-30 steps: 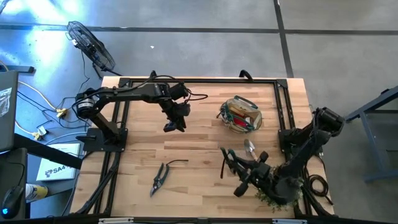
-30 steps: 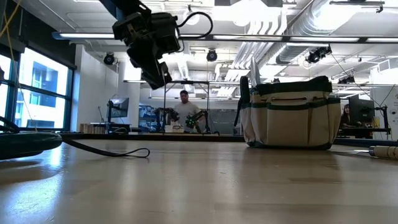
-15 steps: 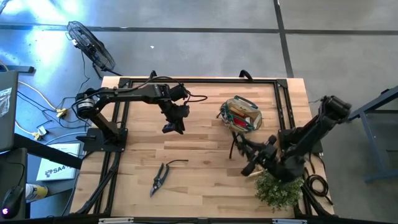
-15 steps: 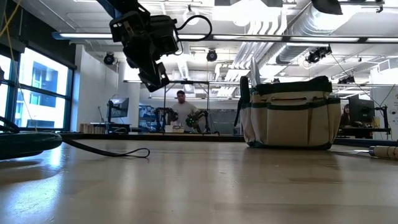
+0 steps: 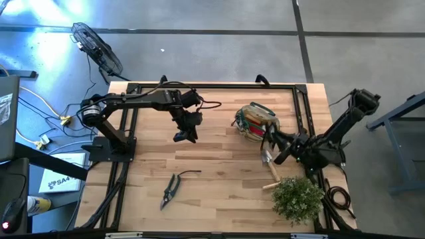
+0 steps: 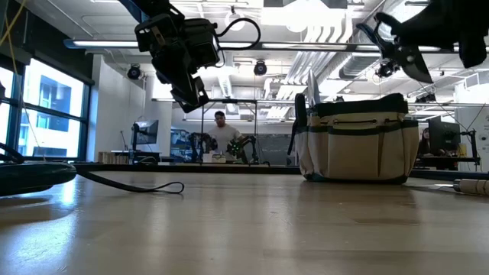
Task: Pick & Place Garden tools in Gardening bag
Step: Put the top green shear scissors into the light brown gardening bag
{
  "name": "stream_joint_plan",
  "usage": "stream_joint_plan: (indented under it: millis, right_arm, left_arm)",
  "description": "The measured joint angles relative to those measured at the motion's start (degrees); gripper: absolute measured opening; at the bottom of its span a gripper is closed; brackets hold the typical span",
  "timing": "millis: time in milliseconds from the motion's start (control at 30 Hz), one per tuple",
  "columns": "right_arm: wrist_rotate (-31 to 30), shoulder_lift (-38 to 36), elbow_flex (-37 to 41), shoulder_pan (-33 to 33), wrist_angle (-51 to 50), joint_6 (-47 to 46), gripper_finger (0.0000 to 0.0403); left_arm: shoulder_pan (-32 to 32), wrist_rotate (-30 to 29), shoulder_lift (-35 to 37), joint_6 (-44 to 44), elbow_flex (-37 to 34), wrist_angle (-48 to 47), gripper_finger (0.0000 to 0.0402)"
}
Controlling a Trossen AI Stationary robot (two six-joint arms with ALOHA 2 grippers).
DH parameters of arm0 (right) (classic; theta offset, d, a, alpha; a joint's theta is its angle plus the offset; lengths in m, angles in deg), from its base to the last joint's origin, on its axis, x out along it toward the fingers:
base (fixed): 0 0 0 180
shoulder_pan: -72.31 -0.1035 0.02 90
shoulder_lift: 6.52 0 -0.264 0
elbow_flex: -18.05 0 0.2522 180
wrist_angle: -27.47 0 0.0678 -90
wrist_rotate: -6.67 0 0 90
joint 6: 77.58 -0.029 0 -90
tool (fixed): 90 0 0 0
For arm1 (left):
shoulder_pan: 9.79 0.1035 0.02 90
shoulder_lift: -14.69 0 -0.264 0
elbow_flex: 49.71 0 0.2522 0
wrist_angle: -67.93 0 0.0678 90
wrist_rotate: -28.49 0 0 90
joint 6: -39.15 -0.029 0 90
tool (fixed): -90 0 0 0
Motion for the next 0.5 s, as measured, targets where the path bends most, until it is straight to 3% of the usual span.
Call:
stream_joint_plan:
  millis: [300, 500]
  right_arm:
    - [0.07, -11.15, 2.39, 5.80, 0.05, 15.37, 0.0054]
    - [0.02, -14.43, 6.15, 9.92, -0.01, 17.01, 0.0054]
  left_arm:
    - [0.00, -0.02, 0.00, 0.20, 0.00, 0.18, 0.0113]
    - [0.00, -0.02, 0.00, 0.48, 0.00, 1.02, 0.0113]
